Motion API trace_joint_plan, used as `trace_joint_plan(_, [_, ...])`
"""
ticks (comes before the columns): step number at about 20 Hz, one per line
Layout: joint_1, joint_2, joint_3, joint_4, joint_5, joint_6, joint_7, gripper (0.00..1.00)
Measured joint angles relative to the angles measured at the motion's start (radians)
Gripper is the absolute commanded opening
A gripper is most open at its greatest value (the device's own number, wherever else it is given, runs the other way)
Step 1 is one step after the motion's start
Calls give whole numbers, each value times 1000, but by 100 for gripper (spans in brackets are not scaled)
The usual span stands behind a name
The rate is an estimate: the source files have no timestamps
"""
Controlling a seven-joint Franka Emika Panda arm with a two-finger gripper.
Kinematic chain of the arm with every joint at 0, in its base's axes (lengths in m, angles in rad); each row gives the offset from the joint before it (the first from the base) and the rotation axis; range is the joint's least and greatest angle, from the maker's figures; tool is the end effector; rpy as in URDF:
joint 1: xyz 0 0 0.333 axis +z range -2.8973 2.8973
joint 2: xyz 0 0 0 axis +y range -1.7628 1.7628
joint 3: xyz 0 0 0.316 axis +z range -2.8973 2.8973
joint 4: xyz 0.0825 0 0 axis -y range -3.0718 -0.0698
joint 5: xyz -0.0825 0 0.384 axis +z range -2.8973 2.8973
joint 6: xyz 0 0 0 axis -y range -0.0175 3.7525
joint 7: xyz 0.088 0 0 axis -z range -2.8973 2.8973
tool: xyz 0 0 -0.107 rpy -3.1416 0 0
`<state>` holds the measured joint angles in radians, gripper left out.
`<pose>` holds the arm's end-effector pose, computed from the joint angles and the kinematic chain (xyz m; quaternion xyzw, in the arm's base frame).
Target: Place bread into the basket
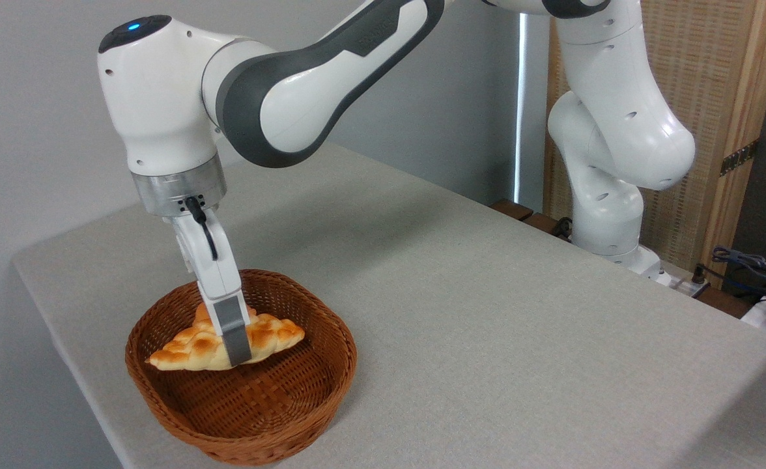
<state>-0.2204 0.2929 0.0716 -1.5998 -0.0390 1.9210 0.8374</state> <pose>0.6432 -0.1039 0.4645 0.8830 -0.4691 0.0164 0.0027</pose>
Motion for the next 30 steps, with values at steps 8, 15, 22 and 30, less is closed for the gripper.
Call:
trace_joint_plan(8, [0,-1,2,3,0,-28,0,100])
trace_joint_plan(15, [23,-37,15,62,-25,-55,-58,100])
trace_joint_plan(22, [69,-179,42,66,-31,-140,-74,100])
trace_joint_plan(30, [105,-340,41,-89,-34,-175,-74,100])
